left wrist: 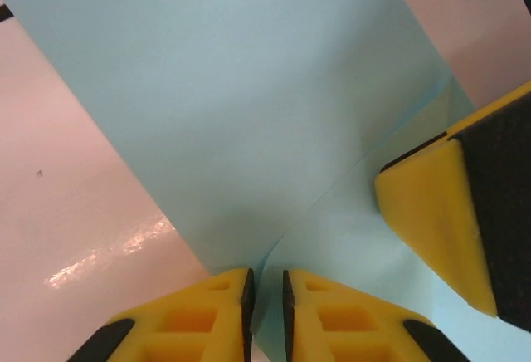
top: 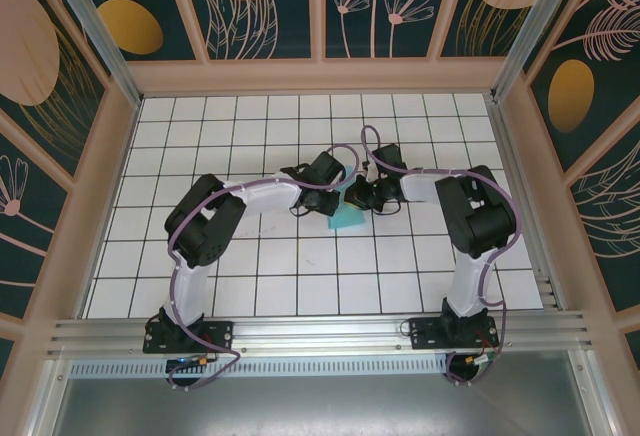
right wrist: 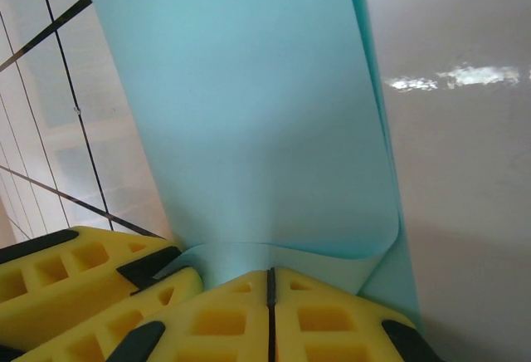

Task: Fold a paper plane with a square sheet of paper (fold left side to right side)
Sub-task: Fold the triangle a second time at the center of the table.

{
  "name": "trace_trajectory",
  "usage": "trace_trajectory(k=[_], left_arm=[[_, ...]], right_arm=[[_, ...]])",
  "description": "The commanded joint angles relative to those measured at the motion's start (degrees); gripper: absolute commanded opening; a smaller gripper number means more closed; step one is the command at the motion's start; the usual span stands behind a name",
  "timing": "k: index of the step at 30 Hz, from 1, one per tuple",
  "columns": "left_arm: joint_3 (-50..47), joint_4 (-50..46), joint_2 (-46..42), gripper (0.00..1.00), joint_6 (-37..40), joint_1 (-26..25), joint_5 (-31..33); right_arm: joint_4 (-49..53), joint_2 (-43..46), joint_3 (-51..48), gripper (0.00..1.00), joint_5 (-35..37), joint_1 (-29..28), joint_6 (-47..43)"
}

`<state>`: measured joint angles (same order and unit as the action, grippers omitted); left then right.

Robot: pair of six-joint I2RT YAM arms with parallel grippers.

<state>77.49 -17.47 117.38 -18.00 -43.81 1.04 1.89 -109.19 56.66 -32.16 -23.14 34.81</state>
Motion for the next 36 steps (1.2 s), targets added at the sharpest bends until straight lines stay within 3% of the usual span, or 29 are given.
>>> trace_trajectory(k=[1,8,13,16,19,36], left_arm=[[2.22,-3.16,-4.63,0.31,0.05,0.26,1.7],[-0.77,-3.2,-13.39,0.39,0.06,0.26,0.43],[-9.47,5.5,-20.98,0.37,-0.77,0.19,-9.51],[-11.84,9.26,-19.94,0.35,-2.37,0.2,-17.75],[-13.04,12.35,-16.9,0.34,-4.35,-0.18,-22.11],[-12.05,12.73,-7.16,0.34,-4.71,-0.24,-23.32]], right_arm=[[4.44,-3.17,-2.26,0.1,3.95,0.07,-1.34],[3.7,-3.05,-2.12,0.1,3.42,0.05,-0.97],[3.78,-2.73,-2.11,0.1,3.45,0.09,-0.97],[3.49,-2.84,-2.19,0.1,3.44,0.01,-0.82],[3.47,-2.8,-2.15,0.1,3.48,-0.02,-0.71],[4.27,-2.88,-1.83,0.1,3.81,-0.07,-1.15]])
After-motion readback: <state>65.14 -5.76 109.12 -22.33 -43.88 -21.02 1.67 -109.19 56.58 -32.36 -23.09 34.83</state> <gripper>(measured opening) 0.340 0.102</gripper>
